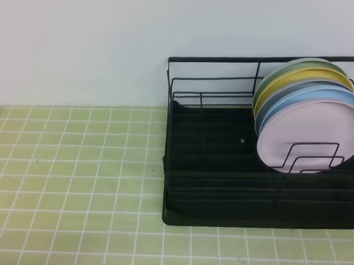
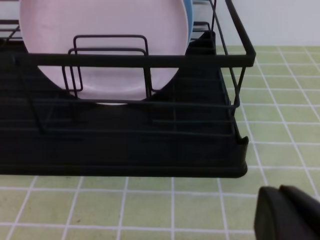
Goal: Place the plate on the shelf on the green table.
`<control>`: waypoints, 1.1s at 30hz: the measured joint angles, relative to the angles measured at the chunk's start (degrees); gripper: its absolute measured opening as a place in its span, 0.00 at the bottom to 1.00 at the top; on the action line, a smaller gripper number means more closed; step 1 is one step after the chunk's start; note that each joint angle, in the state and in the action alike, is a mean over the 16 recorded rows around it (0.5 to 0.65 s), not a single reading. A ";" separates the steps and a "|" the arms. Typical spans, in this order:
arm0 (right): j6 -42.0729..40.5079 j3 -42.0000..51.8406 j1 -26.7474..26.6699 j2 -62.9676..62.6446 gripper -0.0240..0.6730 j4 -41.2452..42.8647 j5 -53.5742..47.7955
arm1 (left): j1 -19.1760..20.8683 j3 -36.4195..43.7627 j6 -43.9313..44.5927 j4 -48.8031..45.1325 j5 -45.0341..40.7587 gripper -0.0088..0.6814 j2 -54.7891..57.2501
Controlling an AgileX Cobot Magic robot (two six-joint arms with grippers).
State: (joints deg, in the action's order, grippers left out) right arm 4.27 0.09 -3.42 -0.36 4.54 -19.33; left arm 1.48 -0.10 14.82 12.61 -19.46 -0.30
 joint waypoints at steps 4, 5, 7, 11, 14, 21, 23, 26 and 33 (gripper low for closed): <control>-0.07 0.00 0.02 0.01 0.03 0.00 0.48 | 0.00 0.09 -0.56 -0.34 0.27 0.01 0.03; -0.09 0.00 0.02 0.01 0.03 0.00 0.60 | 0.00 0.10 -0.62 -0.43 0.29 0.01 -0.06; -0.11 0.00 0.02 0.01 0.03 0.00 0.83 | 0.00 0.10 -0.71 -0.61 0.15 0.01 -0.06; -0.12 0.00 0.02 0.01 0.03 0.00 1.24 | 0.00 0.10 -0.96 -0.66 -0.30 0.01 -0.06; -0.12 0.00 0.02 0.01 0.03 0.00 1.28 | 0.00 0.10 -1.00 -0.66 -0.56 0.01 -0.26; -0.12 0.00 0.06 0.01 0.03 0.00 1.28 | 0.00 0.10 -0.78 -0.66 -0.63 0.01 -0.16; -0.13 0.00 0.16 0.01 0.03 0.00 1.28 | 0.00 0.10 -0.78 -0.66 -0.63 0.01 -0.16; -0.15 0.00 0.64 0.01 0.03 0.00 1.28 | 0.00 0.10 -0.72 -0.66 -0.56 0.01 -0.16; -0.19 0.00 2.38 0.01 0.03 0.00 1.28 | 0.00 0.10 -0.72 -0.66 -0.38 0.01 0.03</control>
State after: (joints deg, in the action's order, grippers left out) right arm 4.08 0.09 -1.04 -0.34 4.54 -18.05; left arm 1.48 0.00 14.11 11.95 -19.85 -0.27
